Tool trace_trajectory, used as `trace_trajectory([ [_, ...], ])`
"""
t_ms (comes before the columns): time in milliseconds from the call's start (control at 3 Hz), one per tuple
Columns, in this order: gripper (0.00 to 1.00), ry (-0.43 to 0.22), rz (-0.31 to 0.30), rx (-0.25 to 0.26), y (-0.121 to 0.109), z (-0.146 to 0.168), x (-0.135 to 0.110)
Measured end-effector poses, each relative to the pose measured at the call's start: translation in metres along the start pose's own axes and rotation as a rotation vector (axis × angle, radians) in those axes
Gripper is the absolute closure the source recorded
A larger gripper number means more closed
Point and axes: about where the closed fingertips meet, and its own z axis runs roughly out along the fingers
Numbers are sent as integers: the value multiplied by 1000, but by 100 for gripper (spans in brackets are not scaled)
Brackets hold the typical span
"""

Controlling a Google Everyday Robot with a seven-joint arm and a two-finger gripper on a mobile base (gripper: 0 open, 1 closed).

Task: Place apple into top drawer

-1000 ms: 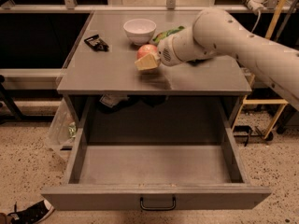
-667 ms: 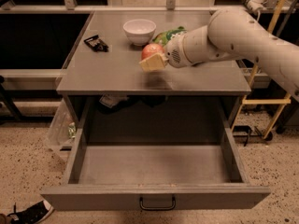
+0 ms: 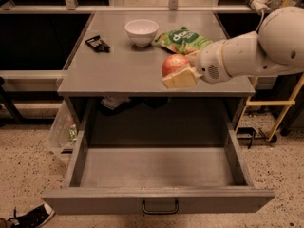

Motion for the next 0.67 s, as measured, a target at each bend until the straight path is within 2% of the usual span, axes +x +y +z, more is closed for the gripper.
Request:
trace_trajectory([
  [333, 100, 67, -37, -56, 33, -23, 35],
  [667, 100, 166, -55, -99, 67, -15, 63],
])
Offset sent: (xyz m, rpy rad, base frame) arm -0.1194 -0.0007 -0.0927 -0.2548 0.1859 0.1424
